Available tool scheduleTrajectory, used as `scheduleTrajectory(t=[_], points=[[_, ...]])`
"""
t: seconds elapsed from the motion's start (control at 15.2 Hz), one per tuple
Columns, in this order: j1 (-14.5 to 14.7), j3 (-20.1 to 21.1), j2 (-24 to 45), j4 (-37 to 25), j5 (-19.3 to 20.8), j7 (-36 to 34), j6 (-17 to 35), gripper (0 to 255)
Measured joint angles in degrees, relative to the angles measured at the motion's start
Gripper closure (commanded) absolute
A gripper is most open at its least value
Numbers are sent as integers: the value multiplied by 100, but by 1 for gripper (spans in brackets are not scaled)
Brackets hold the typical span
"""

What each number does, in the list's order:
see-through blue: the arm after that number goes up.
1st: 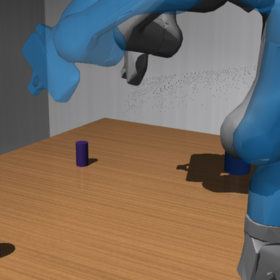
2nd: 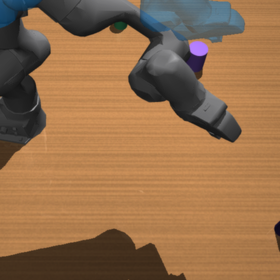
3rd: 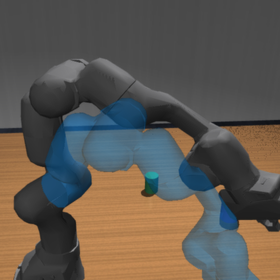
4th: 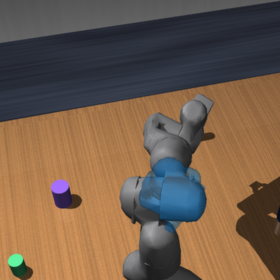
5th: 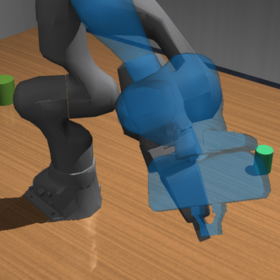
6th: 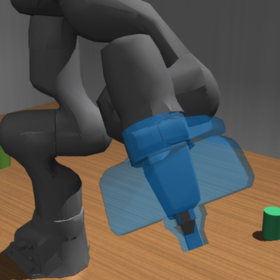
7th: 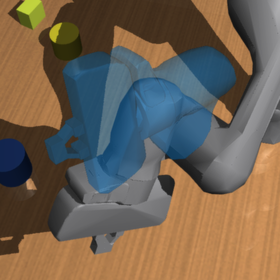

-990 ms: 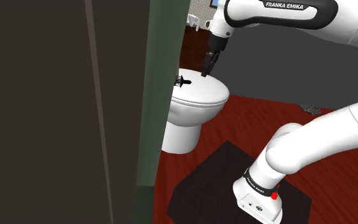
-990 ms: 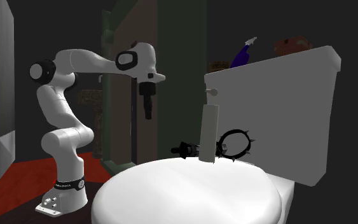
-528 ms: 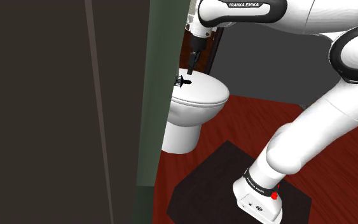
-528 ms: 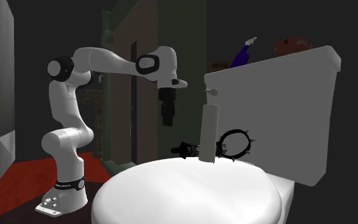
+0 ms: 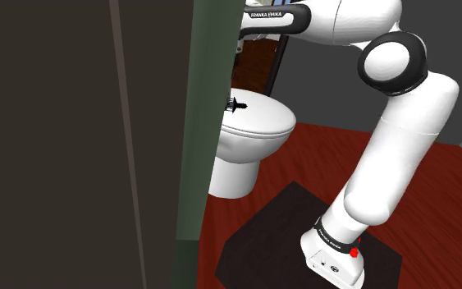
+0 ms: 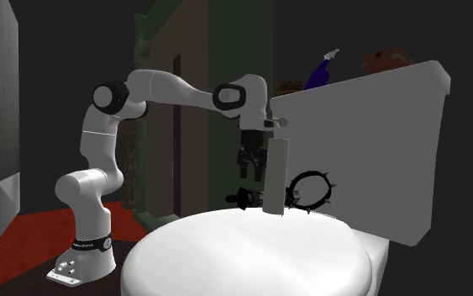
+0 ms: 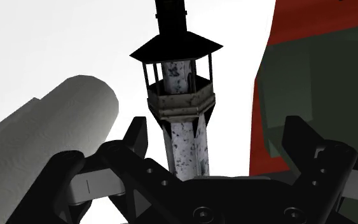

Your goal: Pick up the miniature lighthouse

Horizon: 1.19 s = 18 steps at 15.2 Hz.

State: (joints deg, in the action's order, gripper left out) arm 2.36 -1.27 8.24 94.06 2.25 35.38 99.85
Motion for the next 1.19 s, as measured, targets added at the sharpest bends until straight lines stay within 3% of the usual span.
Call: scheduleTrajectory(t=[0.26, 0.73, 0.79, 1.19], points=[[15, 58, 861, -906, 9, 364, -188, 0], [13, 67, 1044, -678, 14, 404, 207, 0], [13, 67, 1046, -644, 14, 402, 242, 255], [15, 67, 1054, -629, 15, 397, 271, 255]])
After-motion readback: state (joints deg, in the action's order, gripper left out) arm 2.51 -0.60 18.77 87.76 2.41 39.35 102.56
